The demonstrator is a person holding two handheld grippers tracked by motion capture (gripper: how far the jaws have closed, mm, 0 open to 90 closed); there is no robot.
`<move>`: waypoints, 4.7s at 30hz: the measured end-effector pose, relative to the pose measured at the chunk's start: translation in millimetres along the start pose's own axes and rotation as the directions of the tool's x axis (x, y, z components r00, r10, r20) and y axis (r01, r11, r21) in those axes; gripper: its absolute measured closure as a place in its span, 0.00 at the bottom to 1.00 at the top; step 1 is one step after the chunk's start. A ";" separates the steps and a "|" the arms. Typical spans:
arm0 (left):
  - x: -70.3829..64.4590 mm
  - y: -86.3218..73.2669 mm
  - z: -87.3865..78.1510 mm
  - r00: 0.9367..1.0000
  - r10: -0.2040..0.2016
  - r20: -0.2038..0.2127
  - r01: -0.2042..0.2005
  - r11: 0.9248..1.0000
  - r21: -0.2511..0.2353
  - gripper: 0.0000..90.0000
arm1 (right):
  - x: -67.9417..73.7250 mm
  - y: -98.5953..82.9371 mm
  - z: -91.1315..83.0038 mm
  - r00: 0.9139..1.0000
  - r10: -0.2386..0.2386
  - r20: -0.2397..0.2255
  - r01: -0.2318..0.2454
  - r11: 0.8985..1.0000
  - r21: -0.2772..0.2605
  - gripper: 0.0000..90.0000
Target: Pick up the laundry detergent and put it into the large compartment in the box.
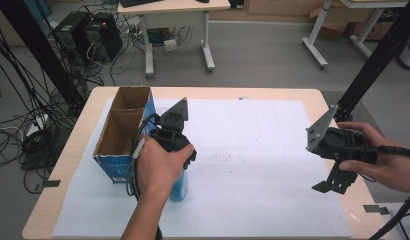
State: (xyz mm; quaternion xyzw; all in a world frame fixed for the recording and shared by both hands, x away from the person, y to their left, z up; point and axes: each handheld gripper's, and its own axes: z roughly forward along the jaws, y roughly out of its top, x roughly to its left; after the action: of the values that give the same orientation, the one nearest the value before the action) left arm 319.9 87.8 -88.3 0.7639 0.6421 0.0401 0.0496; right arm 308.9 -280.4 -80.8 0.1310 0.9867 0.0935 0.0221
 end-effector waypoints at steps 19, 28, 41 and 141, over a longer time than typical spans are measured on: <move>7.2 7.4 -97.2 1.000 0.020 -0.005 -0.020 0.998 -0.059 0.42 | -0.1 7.2 -5.6 1.000 -0.007 0.009 0.007 1.000 -0.006 0.05; 14.2 10.4 -127.1 1.000 0.004 0.003 -0.004 0.996 -0.088 0.42 | -3.8 11.3 -8.7 1.000 0.006 0.007 -0.006 1.000 0.004 0.05; 25.6 19.3 -166.5 1.000 0.013 0.007 -0.012 0.993 -0.120 0.42 | -10.6 21.7 -16.4 1.000 0.025 0.001 -0.025 0.999 0.029 0.05; 165.2 48.6 -43.9 0.989 -0.150 0.001 0.149 0.983 -0.106 0.42 | -43.3 67.2 6.0 0.999 0.040 -0.031 -0.037 0.995 0.089 0.05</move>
State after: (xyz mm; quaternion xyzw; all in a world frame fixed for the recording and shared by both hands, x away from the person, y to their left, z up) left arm 390.4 243.4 -39.0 0.7097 0.6949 0.0730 0.0905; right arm 368.1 -227.0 -73.1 0.1490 0.9874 0.0523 -0.0018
